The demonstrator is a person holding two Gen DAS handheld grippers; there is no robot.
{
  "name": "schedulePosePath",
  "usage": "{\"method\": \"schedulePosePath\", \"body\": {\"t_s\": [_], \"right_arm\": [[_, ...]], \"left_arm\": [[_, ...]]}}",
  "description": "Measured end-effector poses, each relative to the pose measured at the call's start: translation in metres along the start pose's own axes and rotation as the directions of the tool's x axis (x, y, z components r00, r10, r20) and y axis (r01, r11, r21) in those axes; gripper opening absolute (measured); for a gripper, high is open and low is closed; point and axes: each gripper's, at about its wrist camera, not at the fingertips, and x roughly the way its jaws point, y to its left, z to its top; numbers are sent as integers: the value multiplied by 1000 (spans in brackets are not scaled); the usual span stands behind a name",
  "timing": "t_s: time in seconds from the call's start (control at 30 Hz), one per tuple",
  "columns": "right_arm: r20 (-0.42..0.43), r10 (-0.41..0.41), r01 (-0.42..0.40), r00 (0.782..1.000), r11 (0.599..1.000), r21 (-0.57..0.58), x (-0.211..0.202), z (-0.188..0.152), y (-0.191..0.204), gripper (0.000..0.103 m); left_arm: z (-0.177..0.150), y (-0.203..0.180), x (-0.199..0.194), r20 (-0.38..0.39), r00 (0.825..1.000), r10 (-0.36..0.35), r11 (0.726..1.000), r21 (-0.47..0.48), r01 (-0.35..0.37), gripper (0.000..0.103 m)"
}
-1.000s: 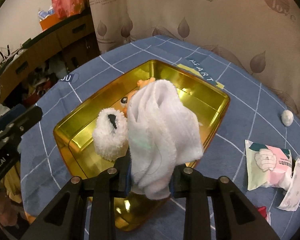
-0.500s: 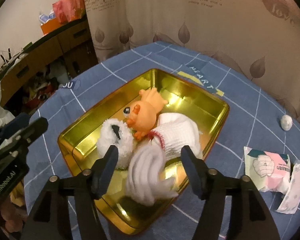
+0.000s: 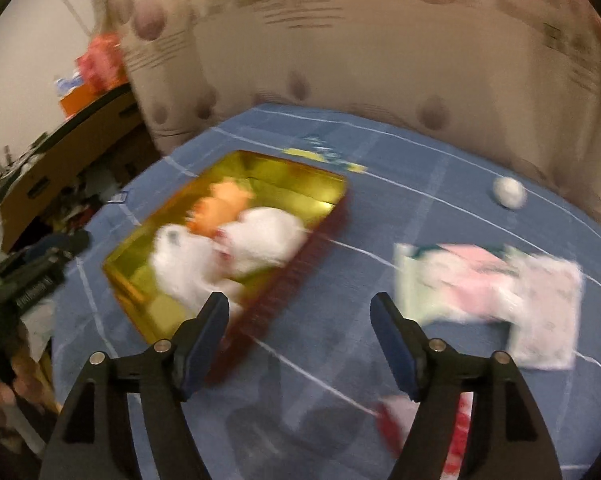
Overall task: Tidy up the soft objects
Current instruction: 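Grasp the white floral-printed pad with the right gripper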
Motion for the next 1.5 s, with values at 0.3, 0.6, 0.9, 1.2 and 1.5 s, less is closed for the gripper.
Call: {"method": "schedulePosePath", "body": {"t_s": [0.3,0.6,0.9,1.2,1.5], "right_arm": [[-10,-192,191,981,964,187,-32,-23,-122,88],[-63,-238,246,969,946,213,-9,-31,-174,88],[-86,-244,256,966,946,200,26,-27,-182,87],[-40,-213,216,976,950,227,11,-43,-190,47],[-3,-284,279,959,938,204,-19,-70,-192,25]], "left_arm": [[-1,-5,-4,17,1000,9,1000,19,-9,54],[-2,-8,-4,22,1000,15,999,44,-16,54],[-3,-11,-1,21,999,32,997,71,-33,54],[-2,-10,0,23,999,34,997,71,-35,54],[-6,-17,-6,39,999,21,994,105,-25,54]]}}
